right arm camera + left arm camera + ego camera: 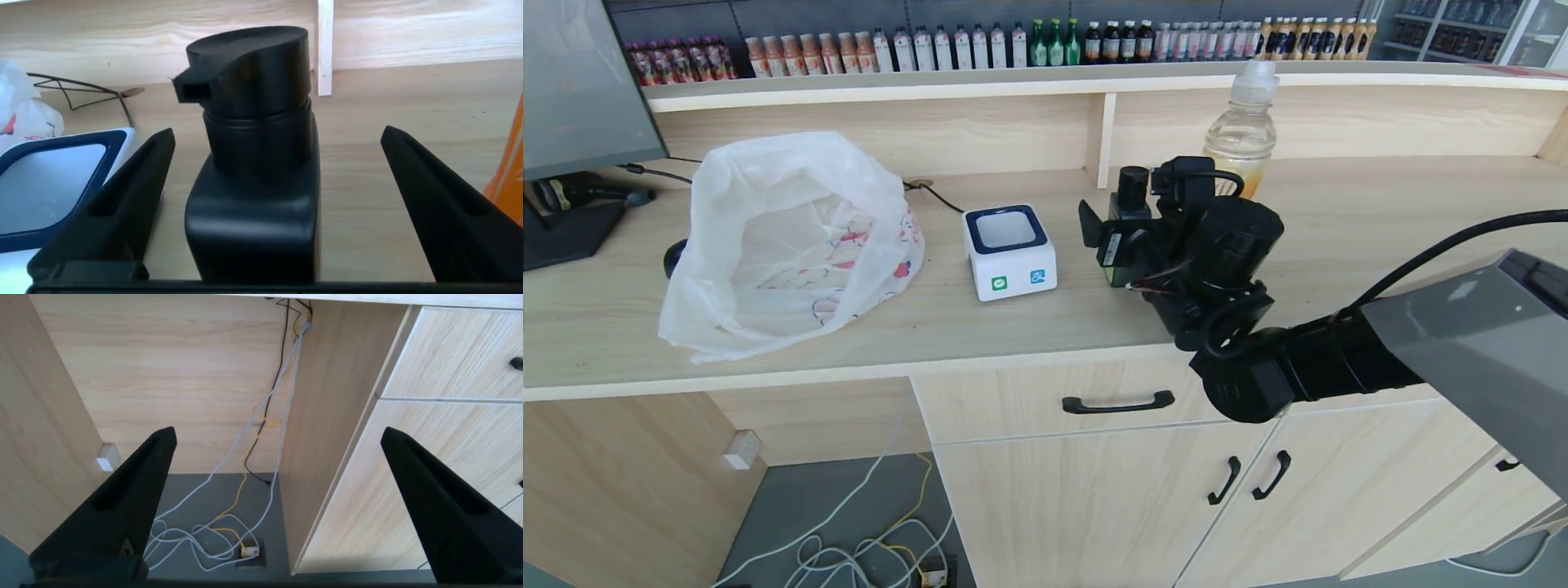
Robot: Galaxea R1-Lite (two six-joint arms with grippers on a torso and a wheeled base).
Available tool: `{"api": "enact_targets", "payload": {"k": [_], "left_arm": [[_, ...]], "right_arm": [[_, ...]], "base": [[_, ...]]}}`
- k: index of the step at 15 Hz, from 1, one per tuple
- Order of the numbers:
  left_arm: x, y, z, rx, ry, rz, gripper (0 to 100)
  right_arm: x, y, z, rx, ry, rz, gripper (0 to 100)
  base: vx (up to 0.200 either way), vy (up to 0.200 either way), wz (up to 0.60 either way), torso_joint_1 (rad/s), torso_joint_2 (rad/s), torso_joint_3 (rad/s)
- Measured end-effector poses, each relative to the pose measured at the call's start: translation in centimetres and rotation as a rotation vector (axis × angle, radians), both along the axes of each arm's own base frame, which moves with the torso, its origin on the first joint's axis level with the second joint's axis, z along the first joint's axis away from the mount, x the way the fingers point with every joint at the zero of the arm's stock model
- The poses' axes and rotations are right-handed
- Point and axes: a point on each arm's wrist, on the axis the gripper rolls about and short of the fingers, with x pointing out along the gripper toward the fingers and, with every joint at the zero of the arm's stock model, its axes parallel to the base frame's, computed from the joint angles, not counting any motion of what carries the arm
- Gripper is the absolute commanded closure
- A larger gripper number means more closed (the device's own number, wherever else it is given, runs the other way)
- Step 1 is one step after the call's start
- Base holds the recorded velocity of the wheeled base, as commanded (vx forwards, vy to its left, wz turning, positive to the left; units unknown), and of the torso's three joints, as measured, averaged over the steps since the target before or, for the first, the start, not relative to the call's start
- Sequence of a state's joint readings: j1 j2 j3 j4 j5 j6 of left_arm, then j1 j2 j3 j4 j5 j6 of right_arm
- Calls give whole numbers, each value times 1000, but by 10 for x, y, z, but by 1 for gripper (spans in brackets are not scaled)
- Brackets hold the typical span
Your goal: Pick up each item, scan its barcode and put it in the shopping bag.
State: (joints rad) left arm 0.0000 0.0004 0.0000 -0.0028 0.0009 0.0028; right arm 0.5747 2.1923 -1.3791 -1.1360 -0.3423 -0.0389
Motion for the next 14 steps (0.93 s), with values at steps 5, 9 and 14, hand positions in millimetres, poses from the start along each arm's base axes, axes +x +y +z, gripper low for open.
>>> {"api": "enact_targets", "payload": {"k": [5, 9, 14], "left_arm": [[0, 0, 0, 0, 0, 0, 0], [0, 0, 0, 0, 0, 0, 0], [0, 0, 0, 0, 0, 0, 0]], "right_arm": [[4, 3, -11, -12, 19, 2, 0], [5, 4, -14, -16, 25, 2, 0], [6, 4, -17, -18, 31, 2, 0]], "base": [[0, 0, 0, 0, 0, 0], [0, 0, 0, 0, 0, 0], [0, 0, 0, 0, 0, 0]]}}
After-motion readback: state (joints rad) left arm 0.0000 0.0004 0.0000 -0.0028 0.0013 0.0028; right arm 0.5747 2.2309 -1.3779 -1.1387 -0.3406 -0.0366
